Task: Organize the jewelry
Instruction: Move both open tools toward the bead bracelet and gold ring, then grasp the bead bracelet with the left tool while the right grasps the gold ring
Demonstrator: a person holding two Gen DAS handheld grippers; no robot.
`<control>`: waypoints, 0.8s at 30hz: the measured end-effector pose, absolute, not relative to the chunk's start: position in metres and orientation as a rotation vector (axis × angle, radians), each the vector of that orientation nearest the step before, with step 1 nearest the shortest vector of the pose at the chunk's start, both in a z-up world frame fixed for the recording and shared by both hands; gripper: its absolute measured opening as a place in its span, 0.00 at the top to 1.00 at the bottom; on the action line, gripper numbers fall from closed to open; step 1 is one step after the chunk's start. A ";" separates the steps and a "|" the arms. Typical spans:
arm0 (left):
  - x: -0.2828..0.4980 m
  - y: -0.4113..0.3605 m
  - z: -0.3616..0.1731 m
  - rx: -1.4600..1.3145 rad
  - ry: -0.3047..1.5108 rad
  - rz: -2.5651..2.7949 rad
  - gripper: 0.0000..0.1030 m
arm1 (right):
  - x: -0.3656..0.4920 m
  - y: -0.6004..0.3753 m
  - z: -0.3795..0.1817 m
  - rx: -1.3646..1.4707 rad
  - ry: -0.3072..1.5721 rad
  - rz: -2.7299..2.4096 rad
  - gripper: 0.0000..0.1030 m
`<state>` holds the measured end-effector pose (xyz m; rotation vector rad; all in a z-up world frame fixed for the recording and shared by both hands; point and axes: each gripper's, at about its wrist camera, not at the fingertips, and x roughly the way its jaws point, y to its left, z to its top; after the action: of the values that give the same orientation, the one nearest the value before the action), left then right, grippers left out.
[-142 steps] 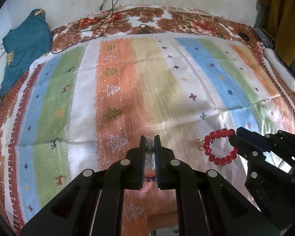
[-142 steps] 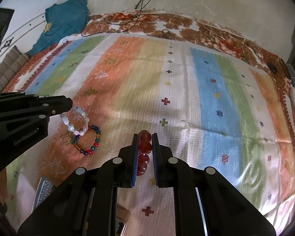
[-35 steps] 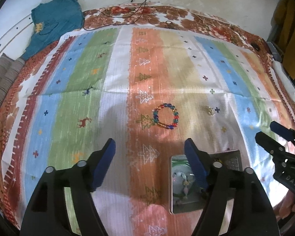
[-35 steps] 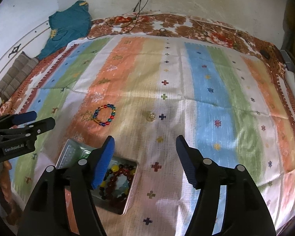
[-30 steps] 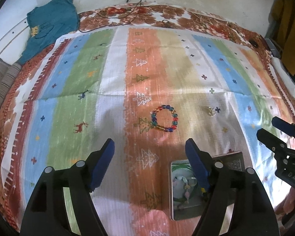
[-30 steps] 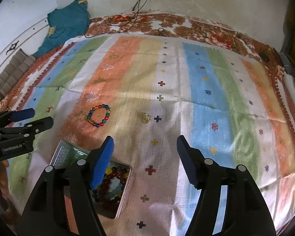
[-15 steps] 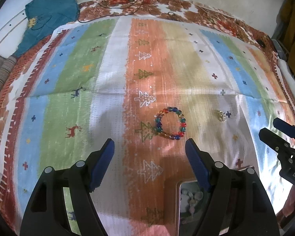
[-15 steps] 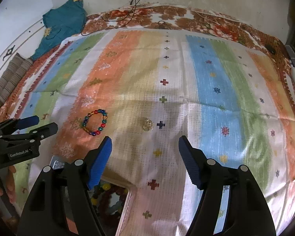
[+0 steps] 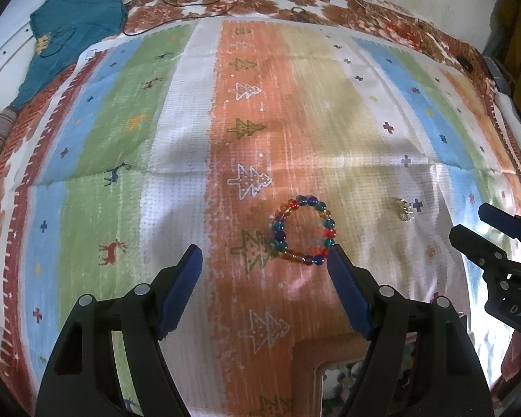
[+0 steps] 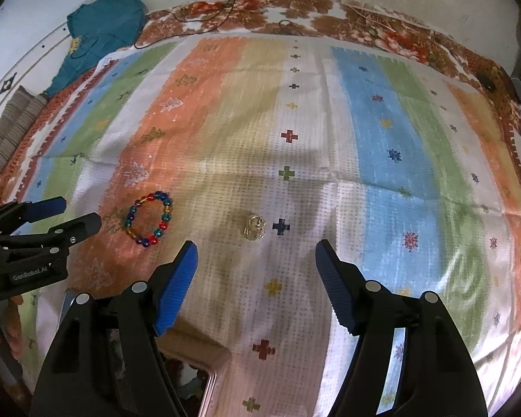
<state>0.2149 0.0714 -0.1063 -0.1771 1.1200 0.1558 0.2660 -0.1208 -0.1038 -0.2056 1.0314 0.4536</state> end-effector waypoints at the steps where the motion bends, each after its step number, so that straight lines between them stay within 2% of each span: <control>1: 0.217 0.072 -0.108 -0.176 1.124 0.154 0.28 | 0.268 -0.120 -0.106 -0.208 1.034 0.452 0.32; 24: 0.245 0.083 -0.142 -0.163 1.196 0.149 0.29 | 0.302 -0.100 -0.147 -0.241 1.126 0.416 0.32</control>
<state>0.2452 0.0825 -0.1423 -0.1633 1.1956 0.1495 0.3016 -0.0997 -0.1473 -0.2411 1.1258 0.4163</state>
